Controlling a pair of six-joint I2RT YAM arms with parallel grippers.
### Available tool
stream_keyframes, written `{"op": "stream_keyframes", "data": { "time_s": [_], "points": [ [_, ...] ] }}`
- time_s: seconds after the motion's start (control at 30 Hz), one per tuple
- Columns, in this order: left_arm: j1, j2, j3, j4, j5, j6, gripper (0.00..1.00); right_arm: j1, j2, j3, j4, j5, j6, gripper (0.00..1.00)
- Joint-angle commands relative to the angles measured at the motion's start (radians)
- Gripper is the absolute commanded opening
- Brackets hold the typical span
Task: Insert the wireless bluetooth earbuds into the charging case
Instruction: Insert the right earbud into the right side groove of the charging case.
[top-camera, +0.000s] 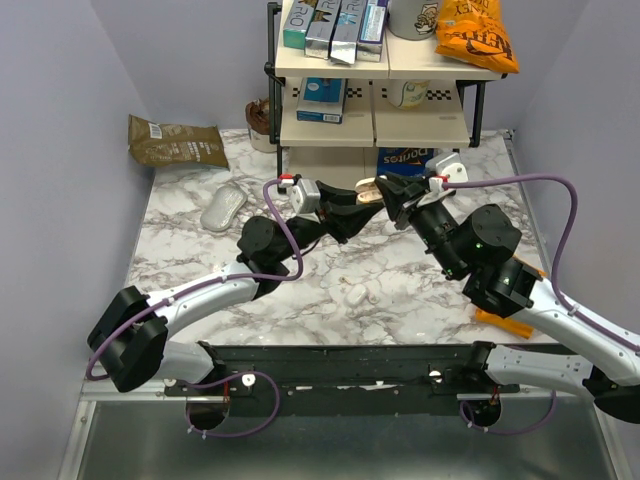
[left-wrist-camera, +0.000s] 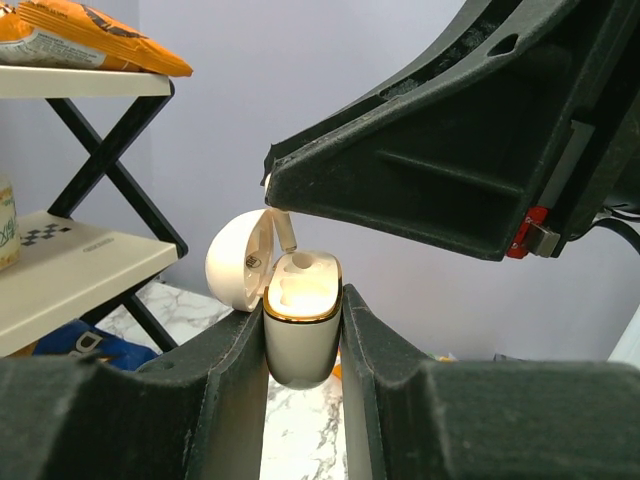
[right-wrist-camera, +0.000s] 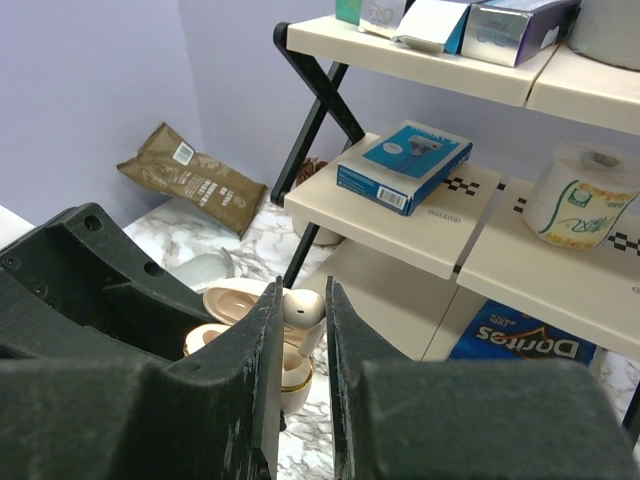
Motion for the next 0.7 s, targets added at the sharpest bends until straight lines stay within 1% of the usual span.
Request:
{"op": "stream_keyframes", "data": {
  "time_s": [0.0,0.67],
  "points": [
    [0.002,0.006,0.042,0.02,0.007,-0.003,0.0,0.007,-0.012,-0.012,0.017,0.009,0.002,0.01],
    [0.002,0.005,0.056,0.002,-0.021,0.006,0.0,0.005,-0.022,-0.029,0.002,0.006,0.012,0.01]
  ]
}}
